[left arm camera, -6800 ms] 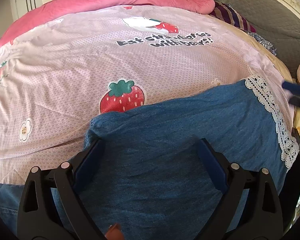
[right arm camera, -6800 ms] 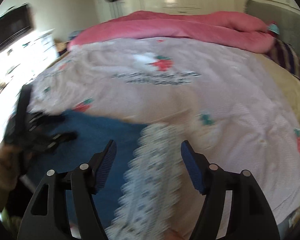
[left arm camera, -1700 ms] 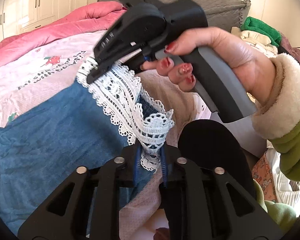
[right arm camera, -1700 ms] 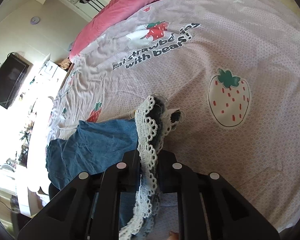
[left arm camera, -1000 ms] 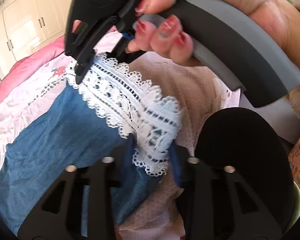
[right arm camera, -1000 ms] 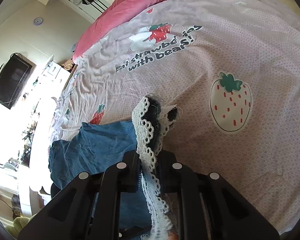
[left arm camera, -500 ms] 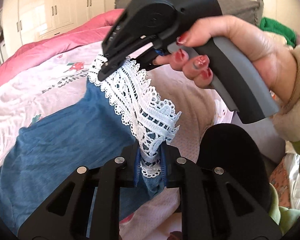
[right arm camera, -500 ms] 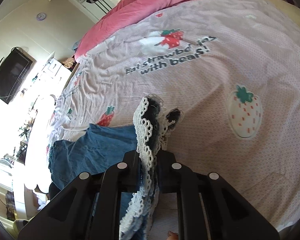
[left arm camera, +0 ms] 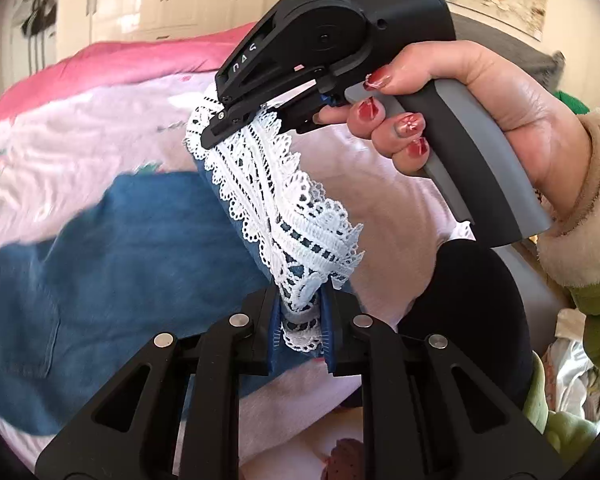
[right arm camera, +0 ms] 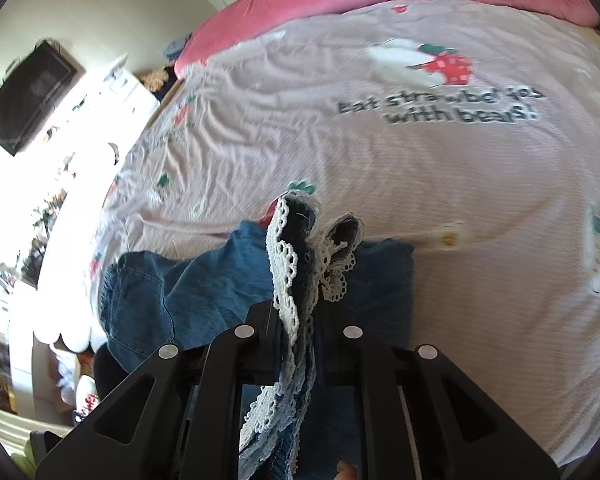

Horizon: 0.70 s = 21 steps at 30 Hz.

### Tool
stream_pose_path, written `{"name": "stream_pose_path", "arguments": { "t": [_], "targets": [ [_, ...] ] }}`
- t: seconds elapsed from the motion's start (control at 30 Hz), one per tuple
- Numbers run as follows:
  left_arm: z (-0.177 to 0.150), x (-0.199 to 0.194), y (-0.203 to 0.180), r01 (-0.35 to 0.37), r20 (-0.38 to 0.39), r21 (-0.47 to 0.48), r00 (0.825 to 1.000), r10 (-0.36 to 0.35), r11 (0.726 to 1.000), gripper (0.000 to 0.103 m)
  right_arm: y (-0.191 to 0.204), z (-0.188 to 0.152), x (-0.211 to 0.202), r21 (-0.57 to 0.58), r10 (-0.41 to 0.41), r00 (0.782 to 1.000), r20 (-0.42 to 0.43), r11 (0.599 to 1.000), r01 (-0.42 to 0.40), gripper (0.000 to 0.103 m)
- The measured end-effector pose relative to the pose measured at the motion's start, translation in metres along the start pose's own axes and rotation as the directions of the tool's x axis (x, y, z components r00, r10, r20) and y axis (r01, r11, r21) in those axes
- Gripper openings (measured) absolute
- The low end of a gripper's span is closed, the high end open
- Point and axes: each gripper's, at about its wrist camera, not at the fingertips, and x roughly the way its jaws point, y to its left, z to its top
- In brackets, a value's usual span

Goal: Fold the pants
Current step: 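Lift both lace hems and fold the legs over toward the waistband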

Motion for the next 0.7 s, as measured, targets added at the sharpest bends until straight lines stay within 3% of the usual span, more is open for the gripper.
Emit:
{"name": "stream_pose_path", "arguments": {
  "t": [0.4,0.7],
  "targets": [
    [-0.019,-0.017,0.032,-0.001,0.021,-0.132,1.000,0.003,0.991,0.010,0.047,0.013,0.048,-0.043,-0.032,0.998,-0.054,0.999,0.030,0.011],
    [-0.029,-0.027,0.050,-0.002,0.010,-0.184,1.000,0.004,0.983,0.011,0.050,0.014,0.073,0.004,-0.038,0.996,-0.086,0.999,0.038,0.015]
  ]
}}
